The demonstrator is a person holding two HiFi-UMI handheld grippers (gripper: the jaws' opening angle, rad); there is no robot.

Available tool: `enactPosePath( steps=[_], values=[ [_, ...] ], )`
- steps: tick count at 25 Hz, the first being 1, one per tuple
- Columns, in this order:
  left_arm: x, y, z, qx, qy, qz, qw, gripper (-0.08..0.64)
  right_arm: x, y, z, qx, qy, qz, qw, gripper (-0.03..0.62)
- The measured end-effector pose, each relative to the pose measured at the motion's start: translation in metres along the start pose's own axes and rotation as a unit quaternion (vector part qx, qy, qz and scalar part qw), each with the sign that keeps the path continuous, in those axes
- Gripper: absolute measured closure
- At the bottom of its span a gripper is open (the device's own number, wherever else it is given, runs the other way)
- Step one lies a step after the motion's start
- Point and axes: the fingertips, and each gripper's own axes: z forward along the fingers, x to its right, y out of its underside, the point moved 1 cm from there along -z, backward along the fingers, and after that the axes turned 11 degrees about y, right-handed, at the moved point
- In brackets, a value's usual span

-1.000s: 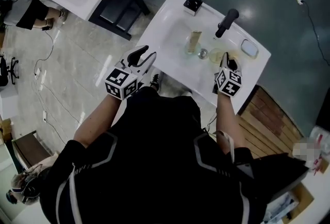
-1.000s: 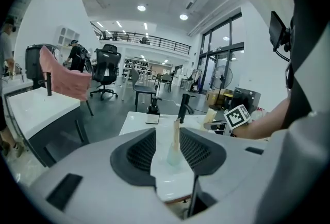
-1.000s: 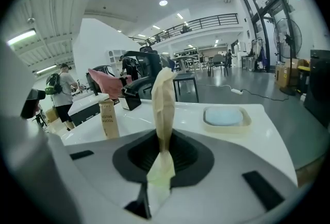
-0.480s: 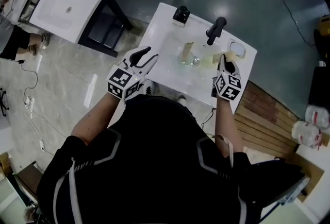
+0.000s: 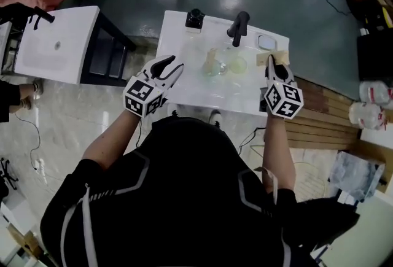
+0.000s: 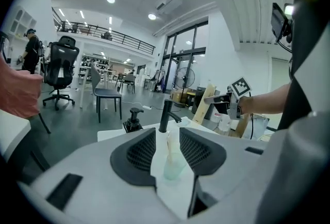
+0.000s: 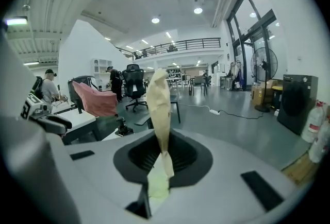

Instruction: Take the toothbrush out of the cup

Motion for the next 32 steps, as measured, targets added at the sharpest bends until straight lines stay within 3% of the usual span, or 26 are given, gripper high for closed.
enactPosePath(
  steps=[8, 16, 24, 32],
  values=[
    [-0.005, -0.005, 0.011, -0.006, 0.030, 0.009, 0.9995, 0.417, 0.015, -0.045, -0.042, 0.038, 0.030, 0.015, 0.999, 0.554],
    [0.011, -0.023, 0.017, 0.022, 0.008, 0.001, 0.9997, 0.423, 0.030, -0.065, -0.061, 0.047, 0.009, 0.025, 0.999, 0.558],
    [0.030, -0.032, 0.026, 0.037, -0.006, 0.010, 0.9992, 0.424, 0.040, -0.079, -0.066, 0.060, -0.014, 0.003, 0.998, 0.558],
    [0.030, -0.010, 0.039, 0.010, -0.029, 0.004, 0.9995, 0.423, 0.043, -0.088, -0.070, 0.068, -0.036, -0.004, 0.997, 0.558]
  ],
)
